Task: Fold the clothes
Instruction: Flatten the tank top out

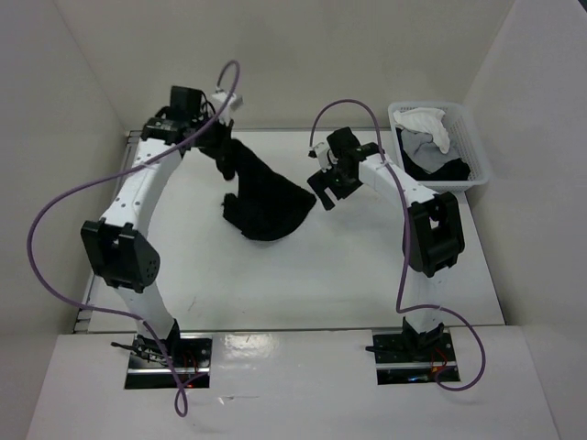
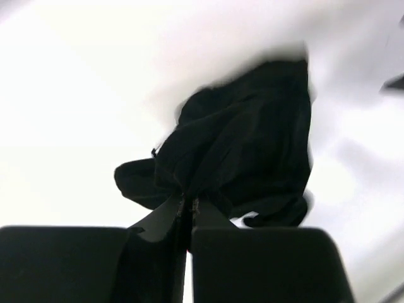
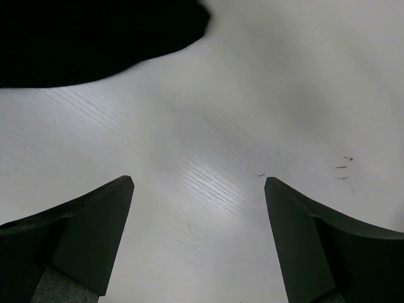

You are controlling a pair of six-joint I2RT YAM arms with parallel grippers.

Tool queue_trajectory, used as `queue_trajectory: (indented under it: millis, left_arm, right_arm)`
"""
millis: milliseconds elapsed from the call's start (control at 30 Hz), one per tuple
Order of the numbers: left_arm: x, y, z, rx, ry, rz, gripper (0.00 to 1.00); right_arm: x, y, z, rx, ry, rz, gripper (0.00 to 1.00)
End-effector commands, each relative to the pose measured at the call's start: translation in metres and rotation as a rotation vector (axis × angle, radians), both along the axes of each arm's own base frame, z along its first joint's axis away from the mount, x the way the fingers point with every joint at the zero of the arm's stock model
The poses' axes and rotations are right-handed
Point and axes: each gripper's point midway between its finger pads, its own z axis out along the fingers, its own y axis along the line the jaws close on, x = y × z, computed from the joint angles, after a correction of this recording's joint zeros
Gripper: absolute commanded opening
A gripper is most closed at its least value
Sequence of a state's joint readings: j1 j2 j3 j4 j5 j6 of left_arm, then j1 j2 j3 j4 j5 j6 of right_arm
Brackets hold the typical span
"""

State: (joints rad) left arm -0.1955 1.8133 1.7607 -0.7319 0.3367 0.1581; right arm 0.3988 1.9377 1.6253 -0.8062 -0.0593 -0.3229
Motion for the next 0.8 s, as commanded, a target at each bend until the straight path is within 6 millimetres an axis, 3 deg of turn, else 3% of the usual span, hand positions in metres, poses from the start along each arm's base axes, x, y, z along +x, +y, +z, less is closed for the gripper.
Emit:
queue_trajectory:
  millis: [0, 67, 200, 367, 500, 567, 633, 767]
  left_arm:
    - [-0.017, 0.011, 0.104, -0.005, -0.187, -0.01, 0.04]
    - [-0.027, 0.001, 0.128, -0.027, -0.22, -0.067, 0.08]
    - [-0.041, -0.014, 0.121, -0.02, -0.197, -0.131, 0.08]
    - [-0.053, -0.014, 0.153, -0.038, -0.27, -0.16, 0.03]
    - [-0.055, -0.014, 0.16, -0.035, -0.286, -0.167, 0.0]
    - [-0.053, -0.003, 0.169, -0.028, -0.309, -0.147, 0.0]
    - [-0.054, 0.009, 0.19, -0.038, -0.36, -0.123, 0.0]
    - [-0.053, 0.052, 0.212, -0.029, -0.419, -0.02, 0.0]
  right_arm:
    - [0.013, 0.011, 0.02, 0.071, -0.064, -0.008, 0.93]
    - [0.017, 0.015, 0.023, 0.085, -0.066, -0.001, 0.93]
    - [0.019, 0.02, 0.022, 0.101, -0.052, 0.01, 0.93]
    - [0.018, 0.02, 0.024, 0.105, -0.061, 0.01, 0.93]
    - [0.014, 0.029, 0.024, 0.152, -0.039, 0.027, 0.93]
    - [0.012, 0.034, 0.024, 0.176, -0.02, 0.042, 0.93]
    - [0.009, 0.045, 0.024, 0.226, 0.007, 0.063, 0.93]
    - [0.01, 0.068, 0.024, 0.303, 0.056, 0.107, 0.93]
